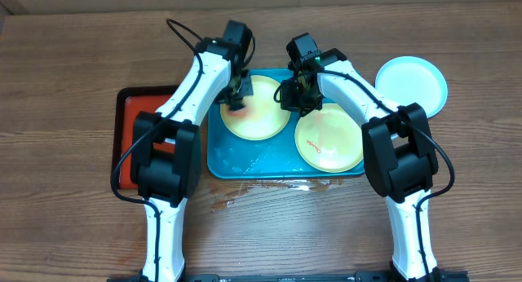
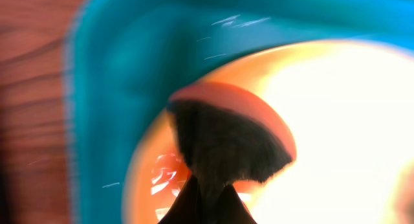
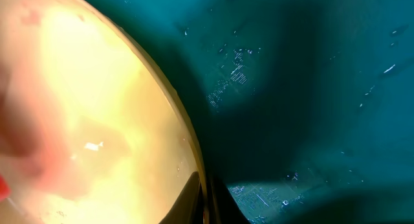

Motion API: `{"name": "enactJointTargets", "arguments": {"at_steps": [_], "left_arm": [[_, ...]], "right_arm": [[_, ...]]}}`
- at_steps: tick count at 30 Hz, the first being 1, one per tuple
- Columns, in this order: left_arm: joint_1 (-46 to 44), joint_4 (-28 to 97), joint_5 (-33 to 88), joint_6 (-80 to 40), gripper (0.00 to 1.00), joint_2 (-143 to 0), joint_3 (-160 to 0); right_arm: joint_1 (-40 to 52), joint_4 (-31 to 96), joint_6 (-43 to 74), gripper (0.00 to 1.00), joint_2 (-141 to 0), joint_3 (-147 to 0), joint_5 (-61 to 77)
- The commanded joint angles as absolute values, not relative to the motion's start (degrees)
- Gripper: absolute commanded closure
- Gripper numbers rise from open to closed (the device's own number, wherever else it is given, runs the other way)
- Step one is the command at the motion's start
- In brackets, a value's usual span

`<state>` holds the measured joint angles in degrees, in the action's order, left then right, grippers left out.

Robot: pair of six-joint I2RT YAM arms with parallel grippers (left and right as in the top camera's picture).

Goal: Clean dirty plates on tray and stack at the side
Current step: 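Scrub the yellow plate with the sponge in the left gripper, then move the sponge back over the red tray with the left gripper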

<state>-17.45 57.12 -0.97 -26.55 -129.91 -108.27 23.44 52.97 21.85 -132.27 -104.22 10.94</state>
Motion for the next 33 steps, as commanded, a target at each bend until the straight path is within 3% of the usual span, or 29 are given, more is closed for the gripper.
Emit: {"name": "enactJointTargets", "arguments": {"at_steps": [1,8,24,33], "left_arm": [[-17.32,55.31,16.40,-25.12,0.96,-130.50,-109.56],[-19.53,50.74,15.68,-25.28,0.96,-130.85,-103.81],[-19.42,55.13,-23.05,-25.30,0.96,-130.56,-101.06],[-19.42,55.70,-26.98,-25.36,0.96,-127.90,-103.02]], "right_arm": [[23.14,52.73,22.35,0.96,-132.90,-102.69,7.55],[23.14,52.75,22.35,0.96,-132.90,-102.69,7.55],[23.14,53.23,22.33,0.96,-132.90,-102.69,7.53],[23.14,53.04,22.33,0.96,-132.90,-102.72,4.69]]}}
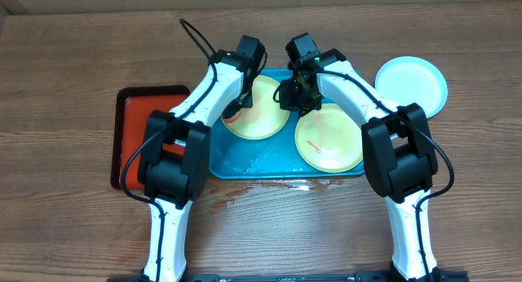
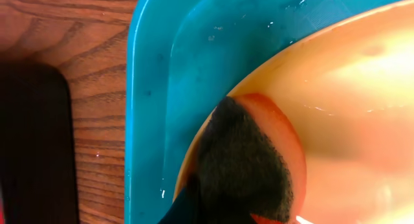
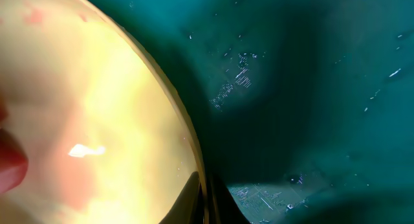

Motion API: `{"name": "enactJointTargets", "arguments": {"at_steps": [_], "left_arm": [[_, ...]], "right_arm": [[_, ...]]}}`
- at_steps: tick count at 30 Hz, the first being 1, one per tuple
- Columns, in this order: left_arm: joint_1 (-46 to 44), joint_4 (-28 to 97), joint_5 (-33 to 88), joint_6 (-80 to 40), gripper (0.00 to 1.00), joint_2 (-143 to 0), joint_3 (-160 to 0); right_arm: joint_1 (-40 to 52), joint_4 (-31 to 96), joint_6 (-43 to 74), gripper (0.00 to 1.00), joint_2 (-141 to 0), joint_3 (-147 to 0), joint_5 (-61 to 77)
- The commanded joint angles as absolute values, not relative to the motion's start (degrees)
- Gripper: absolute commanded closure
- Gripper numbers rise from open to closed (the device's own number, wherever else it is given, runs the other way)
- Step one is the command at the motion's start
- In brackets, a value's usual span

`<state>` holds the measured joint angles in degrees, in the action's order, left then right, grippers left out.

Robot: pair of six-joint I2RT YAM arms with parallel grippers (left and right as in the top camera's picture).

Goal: Clean dirty plates on tray and stack at the side
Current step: 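Move the sponge back over the red tray with the left gripper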

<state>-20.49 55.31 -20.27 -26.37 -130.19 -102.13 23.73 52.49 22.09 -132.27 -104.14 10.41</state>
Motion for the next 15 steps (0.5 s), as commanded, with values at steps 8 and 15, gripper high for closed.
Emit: {"name": "enactJointTargets", "arguments": {"at_steps": [8,15], "left_arm": [[-15.66,56.62,-19.42,-30.48,0.96,-116.33,-106.80],[-4.60,59.09,-2.15,-31.31,0.96,-108.14,-106.80]], "right_arm": [[23.79,57.23,16.43,0.96,-132.53,-107.42,3.44],[28.75,65.39,15.86,0.96,-130.91,-116.79,-14.48]]}}
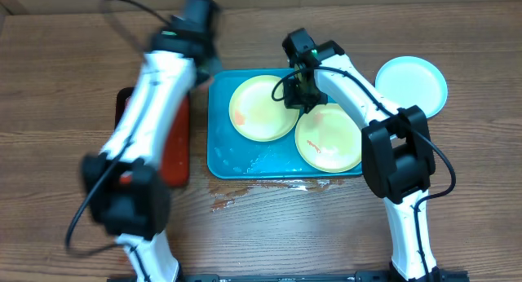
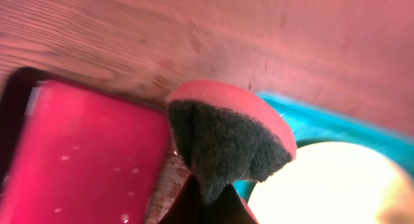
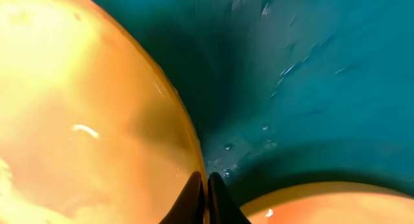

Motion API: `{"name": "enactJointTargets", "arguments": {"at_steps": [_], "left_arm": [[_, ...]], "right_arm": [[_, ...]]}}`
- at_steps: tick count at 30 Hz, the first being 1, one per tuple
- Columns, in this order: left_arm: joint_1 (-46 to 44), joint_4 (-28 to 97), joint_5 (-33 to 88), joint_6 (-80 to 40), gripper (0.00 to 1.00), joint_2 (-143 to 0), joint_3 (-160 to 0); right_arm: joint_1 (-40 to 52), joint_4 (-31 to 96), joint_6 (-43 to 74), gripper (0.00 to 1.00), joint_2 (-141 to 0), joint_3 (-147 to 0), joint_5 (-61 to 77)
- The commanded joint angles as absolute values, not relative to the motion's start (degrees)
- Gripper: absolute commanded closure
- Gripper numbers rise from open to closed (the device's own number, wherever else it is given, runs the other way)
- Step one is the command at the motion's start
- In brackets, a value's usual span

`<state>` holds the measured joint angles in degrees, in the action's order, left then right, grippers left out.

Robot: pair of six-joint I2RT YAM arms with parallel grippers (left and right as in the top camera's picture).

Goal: Clean dirty plates on tray and stack at the side
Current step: 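Move the sponge back over the red tray with the left gripper, then lift the yellow plate with the right gripper and carry it right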

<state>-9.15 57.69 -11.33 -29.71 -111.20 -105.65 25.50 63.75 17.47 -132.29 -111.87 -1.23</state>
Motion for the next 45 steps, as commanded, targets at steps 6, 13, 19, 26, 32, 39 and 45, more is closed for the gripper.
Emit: {"name": "enactJointTargets", "arguments": {"at_steps": [6,13,19,26,32,39,45], "left_arm": [[3.14,66.67,0.45,-31.29,0.96,-108.38,-106.52],[7.44,69.43,-1.37,-29.91,0.96,-108.44,-105.75],[7.92,69.63,-1.54,-29.34,0.96,-108.44,-105.75],[7.90,69.65,-1.63,-29.39,0.96,-108.44,-105.75],[7.90,69.67,-1.63,-29.36,0.96,-108.44,-105.75],[7.86,69.69,-1.61,-29.36,0.96,-108.44,-105.75],[7.86,69.84,-1.63,-29.36,0.96,-108.44,-105.75]], "right_arm": [[36.36,71.37,13.02,0.96,-130.39,-124.79,-37.23],[45.91,74.85,4.84,0.96,-130.28,-127.81,-67.51],[52.40,74.19,-3.14,0.96,-130.28,-127.81,-84.82],[55.55,74.00,-9.52,0.96,-130.30,-127.81,-86.98],[55.16,74.00,-9.45,0.96,-130.28,-127.81,-82.61],[50.41,74.32,-9.30,0.96,-130.19,-127.81,-65.52],[40.93,71.20,-5.58,0.96,-126.63,-128.70,-46.22]]}}
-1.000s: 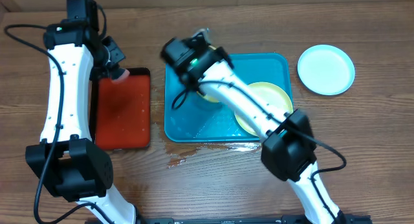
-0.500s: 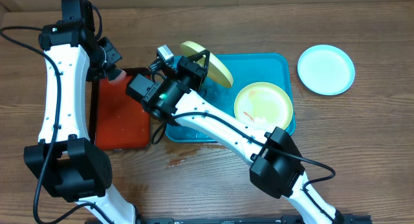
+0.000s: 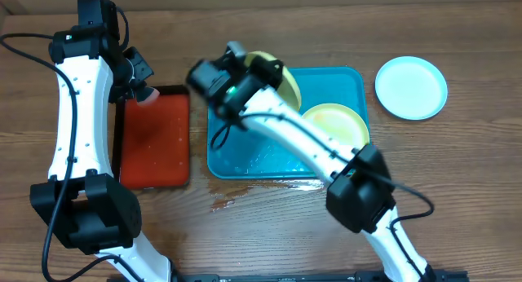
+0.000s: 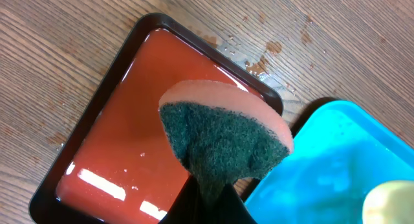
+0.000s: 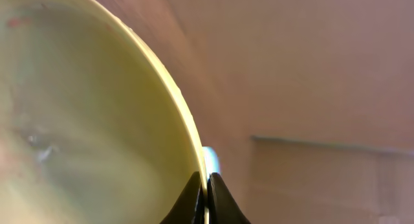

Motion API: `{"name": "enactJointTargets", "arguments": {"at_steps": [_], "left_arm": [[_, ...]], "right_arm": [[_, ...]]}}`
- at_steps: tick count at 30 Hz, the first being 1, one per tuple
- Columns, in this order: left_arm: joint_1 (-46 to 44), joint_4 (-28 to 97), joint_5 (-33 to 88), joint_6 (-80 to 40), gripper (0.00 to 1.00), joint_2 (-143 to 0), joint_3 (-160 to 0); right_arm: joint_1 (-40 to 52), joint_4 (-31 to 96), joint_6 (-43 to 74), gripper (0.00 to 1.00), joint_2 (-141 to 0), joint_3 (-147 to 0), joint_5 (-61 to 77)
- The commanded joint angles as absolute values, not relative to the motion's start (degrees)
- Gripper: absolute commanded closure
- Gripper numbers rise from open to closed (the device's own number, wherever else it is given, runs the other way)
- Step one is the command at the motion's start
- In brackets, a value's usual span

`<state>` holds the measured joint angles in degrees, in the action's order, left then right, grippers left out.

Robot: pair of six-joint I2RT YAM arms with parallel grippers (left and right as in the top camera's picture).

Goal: Clean dirty plates on tray and stack at the side
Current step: 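Lift the yellow plate with the right gripper and carry it right, then lower the yellow plate onto the white plate stack and release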

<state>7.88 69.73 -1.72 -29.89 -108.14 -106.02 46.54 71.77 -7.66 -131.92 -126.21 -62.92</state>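
My left gripper [image 4: 208, 195] is shut on a sponge [image 4: 223, 140], pink on top with a green scouring face. It hangs over the far right corner of the red tray [image 4: 129, 140]. My right gripper [image 5: 206, 195] is shut on the rim of a yellow plate [image 5: 84, 120]. That plate [image 3: 285, 82] is lifted and tilted over the far left part of the blue tray [image 3: 245, 156], and the arm is blurred. A second yellow plate [image 3: 334, 123] lies flat in the blue tray. A light blue plate [image 3: 411, 87] rests on the table to the right.
The red tray [image 3: 155, 139] sits just left of the blue tray and holds a wet film. Water is spilled on the wood [image 3: 245, 192] in front of the blue tray. My right arm [image 3: 302, 143] stretches diagonally across the blue tray.
My left gripper has carried the sponge from beyond the blue tray's far left corner to over the red tray. The yellow plate, flat in the blue tray then, is now raised and tilted in my right gripper.
At first the sponge was on the left yellow plate while my right gripper pinched that plate's rim. Then the sponge sat at the plate's left edge, then off the blue tray. Now the sponge is over the red tray and the plate is lifted.
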Motion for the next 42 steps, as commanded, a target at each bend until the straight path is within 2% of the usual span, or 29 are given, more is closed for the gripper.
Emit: {"name": "enactJointTargets", "arguments": {"at_steps": [1,6,11,16,25,33,42], "left_arm": [[7.86,69.87,-1.63,-29.36,0.96,-108.44,-105.75],[7.86,69.65,-1.63,-29.36,0.96,-108.44,-105.75],[7.86,69.63,-1.63,-29.36,0.96,-108.44,-105.75],[7.86,69.56,-1.63,-29.39,0.96,-108.44,-105.75],[7.86,69.19,-1.65,-29.39,0.96,-108.44,-105.75],[7.86,69.04,-1.63,-29.39,0.96,-108.47,-105.75],[7.86,68.97,-1.63,-29.39,0.96,-108.47,-105.73]], "right_arm": [[38.30,71.20,-5.61,0.96,-125.82,-128.70,-36.80],[22.72,72.07,-5.58,0.96,-124.75,-128.64,0.86],[8.38,75.13,-5.56,0.96,-126.08,-128.53,16.75],[-3.16,78.19,-4.86,0.96,-128.35,-128.46,17.65],[-18.04,76.14,6.31,0.96,-131.41,-124.55,16.60],[-23.49,71.83,6.28,0.96,-131.87,-117.01,13.34],[-23.75,65.84,6.42,0.96,-131.87,-109.73,12.93]]}}
